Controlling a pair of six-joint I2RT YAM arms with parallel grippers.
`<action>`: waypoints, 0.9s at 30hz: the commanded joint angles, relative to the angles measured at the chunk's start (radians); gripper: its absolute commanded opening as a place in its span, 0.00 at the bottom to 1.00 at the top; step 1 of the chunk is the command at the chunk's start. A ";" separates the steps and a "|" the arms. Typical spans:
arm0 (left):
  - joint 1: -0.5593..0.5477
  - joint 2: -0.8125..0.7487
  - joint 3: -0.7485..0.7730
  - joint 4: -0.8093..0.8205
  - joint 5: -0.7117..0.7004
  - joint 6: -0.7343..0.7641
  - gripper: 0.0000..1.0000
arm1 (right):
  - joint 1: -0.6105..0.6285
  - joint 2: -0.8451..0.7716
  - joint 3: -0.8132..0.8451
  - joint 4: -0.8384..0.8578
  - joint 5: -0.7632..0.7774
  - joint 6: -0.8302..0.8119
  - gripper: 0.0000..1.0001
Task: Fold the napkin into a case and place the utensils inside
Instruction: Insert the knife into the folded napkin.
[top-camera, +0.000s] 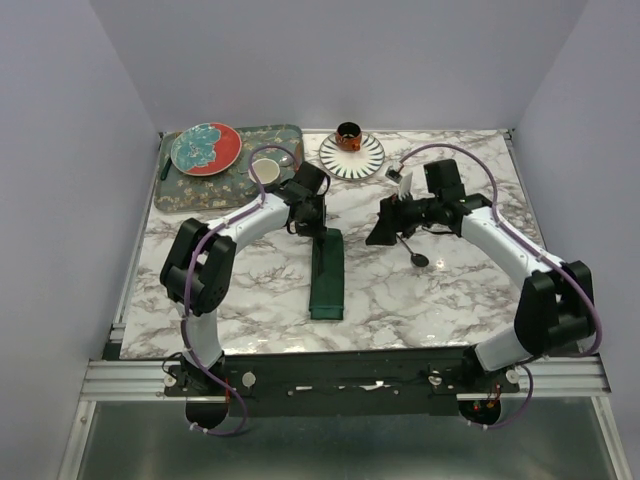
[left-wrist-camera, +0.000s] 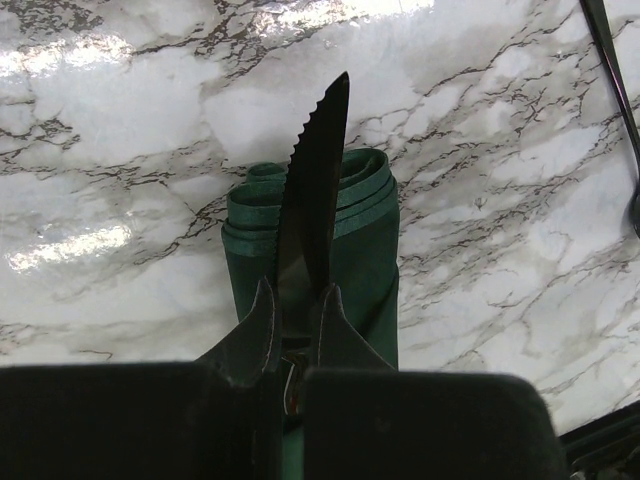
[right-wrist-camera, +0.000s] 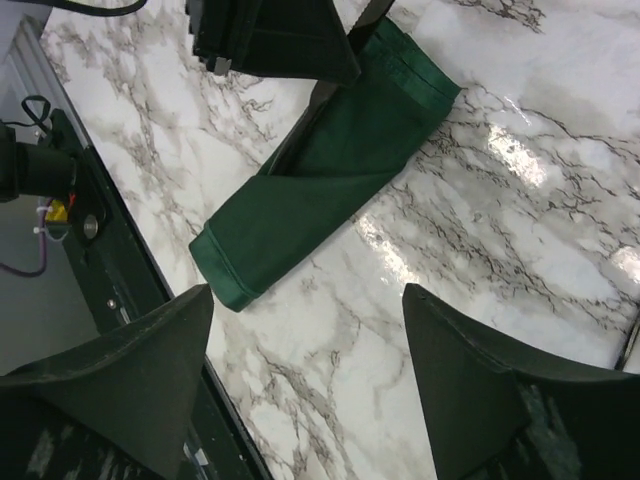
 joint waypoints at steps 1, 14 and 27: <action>-0.007 -0.039 -0.014 -0.008 0.031 -0.007 0.00 | -0.008 0.155 -0.015 0.143 -0.085 0.152 0.78; -0.007 0.010 0.012 0.005 0.068 0.013 0.00 | -0.006 0.507 0.053 0.517 -0.153 0.485 0.55; -0.007 0.038 0.045 -0.014 0.080 0.007 0.00 | 0.012 0.666 0.148 0.625 -0.146 0.546 0.58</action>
